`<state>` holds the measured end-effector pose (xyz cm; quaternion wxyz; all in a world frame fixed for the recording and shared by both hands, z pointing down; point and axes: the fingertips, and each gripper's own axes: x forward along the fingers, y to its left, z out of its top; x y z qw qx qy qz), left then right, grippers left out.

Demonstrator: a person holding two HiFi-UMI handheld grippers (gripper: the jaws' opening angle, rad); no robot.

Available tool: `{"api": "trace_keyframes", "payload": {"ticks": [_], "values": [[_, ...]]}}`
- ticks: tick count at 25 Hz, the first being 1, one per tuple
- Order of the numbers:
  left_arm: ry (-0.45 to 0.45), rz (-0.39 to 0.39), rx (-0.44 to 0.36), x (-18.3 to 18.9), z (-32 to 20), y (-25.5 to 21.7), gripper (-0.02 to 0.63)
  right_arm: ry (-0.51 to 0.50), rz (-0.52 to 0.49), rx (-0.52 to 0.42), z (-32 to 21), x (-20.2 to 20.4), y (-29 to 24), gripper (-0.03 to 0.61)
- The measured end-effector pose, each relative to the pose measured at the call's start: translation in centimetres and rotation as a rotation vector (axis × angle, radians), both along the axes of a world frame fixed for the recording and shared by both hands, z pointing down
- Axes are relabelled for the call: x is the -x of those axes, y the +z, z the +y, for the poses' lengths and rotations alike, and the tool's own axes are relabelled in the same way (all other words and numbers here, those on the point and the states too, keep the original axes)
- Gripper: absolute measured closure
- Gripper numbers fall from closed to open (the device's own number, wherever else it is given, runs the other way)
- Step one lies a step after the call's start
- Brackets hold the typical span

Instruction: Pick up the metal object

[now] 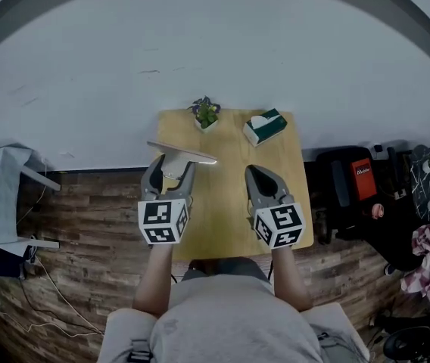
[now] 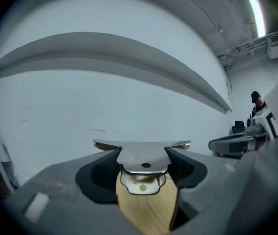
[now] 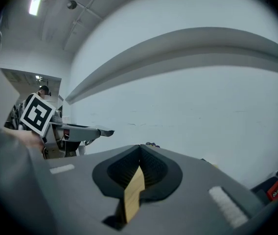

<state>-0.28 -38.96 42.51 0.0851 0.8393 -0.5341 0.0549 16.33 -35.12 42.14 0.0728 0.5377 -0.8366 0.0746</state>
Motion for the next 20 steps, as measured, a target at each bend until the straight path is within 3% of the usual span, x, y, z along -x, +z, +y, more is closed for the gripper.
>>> {"api": "trace_keyframes", "payload": {"ticks": [20], "values": [[0.038,0.078,-0.177,3.8,3.8,-7.2,0.308,0.125,0.041,-0.153,5.3,1.0,-5.7,0.577]]}}
